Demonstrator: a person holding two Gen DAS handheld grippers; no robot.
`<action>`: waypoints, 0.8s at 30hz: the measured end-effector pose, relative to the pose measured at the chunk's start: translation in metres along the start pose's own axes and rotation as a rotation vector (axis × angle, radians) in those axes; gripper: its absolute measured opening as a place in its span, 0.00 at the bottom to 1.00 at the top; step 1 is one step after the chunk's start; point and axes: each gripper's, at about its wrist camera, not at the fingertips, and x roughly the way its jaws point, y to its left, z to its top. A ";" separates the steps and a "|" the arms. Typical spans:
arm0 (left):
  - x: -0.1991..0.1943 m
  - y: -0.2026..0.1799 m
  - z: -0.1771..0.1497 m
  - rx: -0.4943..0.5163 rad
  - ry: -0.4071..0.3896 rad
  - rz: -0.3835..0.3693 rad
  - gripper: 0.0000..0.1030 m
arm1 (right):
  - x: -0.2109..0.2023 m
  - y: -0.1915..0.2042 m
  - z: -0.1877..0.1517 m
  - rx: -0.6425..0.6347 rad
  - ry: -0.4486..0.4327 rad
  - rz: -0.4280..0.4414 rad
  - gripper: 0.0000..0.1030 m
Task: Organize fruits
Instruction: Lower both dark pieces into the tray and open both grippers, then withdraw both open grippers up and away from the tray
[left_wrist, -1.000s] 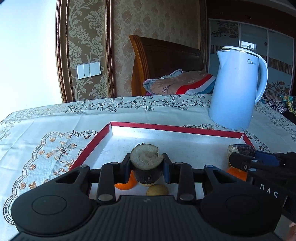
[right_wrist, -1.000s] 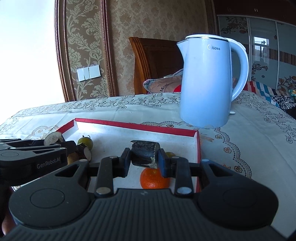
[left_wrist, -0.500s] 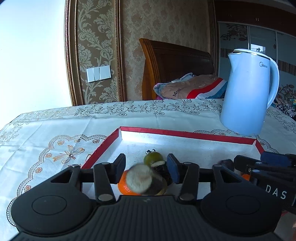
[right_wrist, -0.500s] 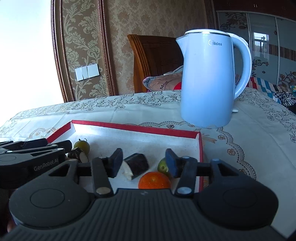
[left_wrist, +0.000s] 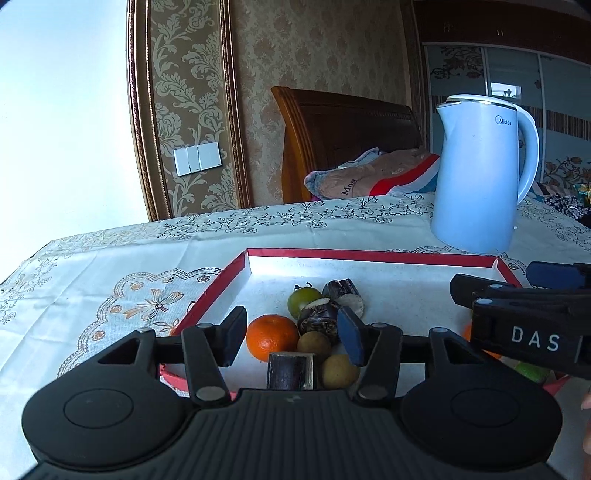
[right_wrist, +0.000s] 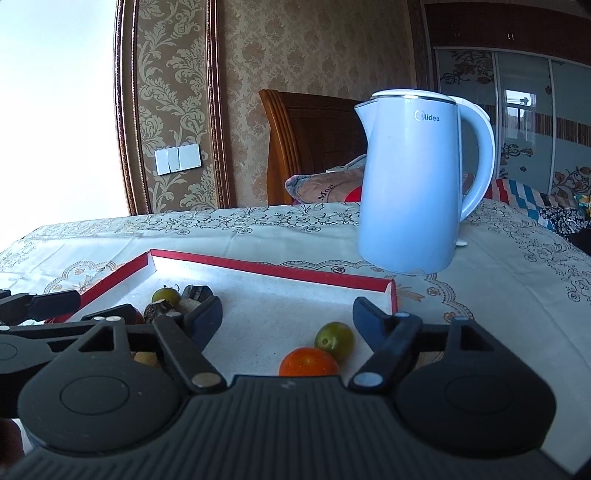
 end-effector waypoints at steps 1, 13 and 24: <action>-0.004 0.002 -0.002 -0.005 -0.003 -0.002 0.52 | -0.002 0.001 -0.001 -0.002 -0.004 -0.001 0.76; -0.040 0.025 -0.025 -0.047 -0.026 0.010 0.69 | -0.037 0.016 -0.026 -0.024 0.020 0.034 0.88; -0.051 0.046 -0.041 -0.084 0.007 0.028 0.70 | -0.046 0.026 -0.042 -0.043 0.057 0.043 0.93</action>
